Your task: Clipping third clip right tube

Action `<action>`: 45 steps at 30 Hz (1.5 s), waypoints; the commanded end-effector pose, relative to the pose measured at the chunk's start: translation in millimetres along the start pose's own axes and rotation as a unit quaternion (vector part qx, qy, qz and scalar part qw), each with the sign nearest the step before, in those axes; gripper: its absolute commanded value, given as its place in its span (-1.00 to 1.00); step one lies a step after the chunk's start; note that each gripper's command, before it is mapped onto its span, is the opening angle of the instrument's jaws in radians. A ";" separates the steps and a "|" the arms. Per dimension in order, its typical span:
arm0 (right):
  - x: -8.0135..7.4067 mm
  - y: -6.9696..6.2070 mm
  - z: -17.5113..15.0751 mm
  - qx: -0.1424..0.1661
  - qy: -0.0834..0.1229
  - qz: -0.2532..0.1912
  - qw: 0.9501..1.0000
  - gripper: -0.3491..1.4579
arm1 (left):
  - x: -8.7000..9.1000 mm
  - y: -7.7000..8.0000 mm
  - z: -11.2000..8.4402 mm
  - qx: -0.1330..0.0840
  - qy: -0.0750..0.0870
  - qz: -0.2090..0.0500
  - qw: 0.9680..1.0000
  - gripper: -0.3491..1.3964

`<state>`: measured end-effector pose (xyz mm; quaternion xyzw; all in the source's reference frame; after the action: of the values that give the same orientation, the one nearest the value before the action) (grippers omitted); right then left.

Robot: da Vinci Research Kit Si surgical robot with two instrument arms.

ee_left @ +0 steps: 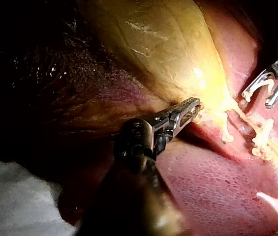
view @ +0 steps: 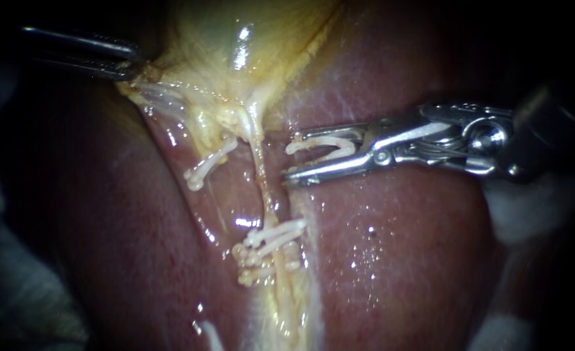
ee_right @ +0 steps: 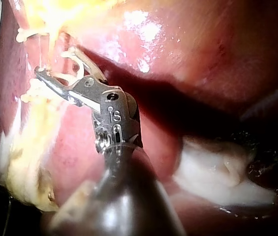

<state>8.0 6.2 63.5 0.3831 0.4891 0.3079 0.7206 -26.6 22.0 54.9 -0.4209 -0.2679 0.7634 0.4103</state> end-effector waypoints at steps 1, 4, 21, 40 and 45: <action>-0.4 0.2 0.5 -0.001 0.000 0.001 1.000 -0.07 | 0.0 0.0 0.0 0.000 0.000 0.000 1.000 -1.00; -1.3 0.8 1.7 -0.003 0.000 0.000 1.000 -0.07 | 0.0 0.1 0.0 0.000 0.000 0.000 1.000 -1.00; -1.4 1.2 6.1 0.031 0.076 0.047 0.995 -0.07 | 0.1 0.1 0.2 -0.001 0.000 0.000 1.000 -1.00; -0.6 -1.9 6.8 0.135 0.102 0.071 0.983 -0.13 | 0.1 0.2 0.3 0.000 0.000 -0.001 1.000 -1.00; -0.1 -1.8 7.1 0.136 0.102 0.075 0.983 -0.18 | 0.1 0.2 0.4 0.000 0.000 -0.001 1.000 -1.00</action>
<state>14.8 3.4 63.6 0.4810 0.5664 0.3295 0.5825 -27.0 21.9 54.9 -0.4208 -0.2686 0.7632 0.4103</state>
